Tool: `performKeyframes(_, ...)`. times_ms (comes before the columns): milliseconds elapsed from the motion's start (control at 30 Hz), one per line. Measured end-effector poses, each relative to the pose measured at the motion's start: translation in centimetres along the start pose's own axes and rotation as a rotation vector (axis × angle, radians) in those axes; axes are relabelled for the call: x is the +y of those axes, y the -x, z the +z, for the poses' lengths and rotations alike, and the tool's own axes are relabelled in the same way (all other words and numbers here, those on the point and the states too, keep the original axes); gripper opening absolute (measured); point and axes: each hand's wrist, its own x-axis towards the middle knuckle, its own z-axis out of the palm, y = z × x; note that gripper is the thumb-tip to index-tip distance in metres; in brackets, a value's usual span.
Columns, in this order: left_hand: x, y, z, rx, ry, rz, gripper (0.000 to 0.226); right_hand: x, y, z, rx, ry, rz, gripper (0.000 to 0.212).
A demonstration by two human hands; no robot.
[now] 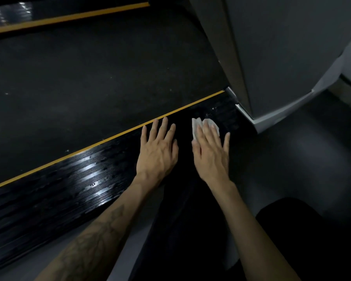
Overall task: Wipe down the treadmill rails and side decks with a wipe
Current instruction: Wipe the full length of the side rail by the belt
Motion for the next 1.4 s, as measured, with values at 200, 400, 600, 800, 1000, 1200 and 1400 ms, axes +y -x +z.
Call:
performKeyframes(200,0.0,0.0,0.2,0.007,0.004,0.003,0.064,-1.4,0.2,0.0,-0.05,-0.016,-0.087,0.066)
performKeyframes(400,0.1,0.0,0.0,-0.005,0.011,0.005,0.065,0.4,-0.3,-0.1,0.009,0.015,-0.034,0.064)
performKeyframes(600,0.1,-0.1,-0.1,-0.028,0.004,0.013,0.066,-1.4,0.9,0.8,0.014,-0.039,-0.062,0.063)
performKeyframes(800,0.2,0.0,-0.2,-0.009,0.021,0.032,0.063,1.1,-0.2,0.0,0.037,-0.024,-0.027,0.06)
performKeyframes(1000,0.2,0.0,-0.3,-0.022,0.04,0.032,0.066,-1.3,1.3,1.0,0.07,-0.051,-0.049,0.06)
performKeyframes(1200,0.2,0.0,-0.3,-0.021,0.048,0.031,0.065,0.6,0.5,0.4,0.07,-0.011,-0.039,0.059)
performKeyframes(1400,0.2,0.0,-0.4,-0.027,0.046,0.042,0.064,-1.2,2.2,1.5,0.099,-0.064,-0.021,0.06)
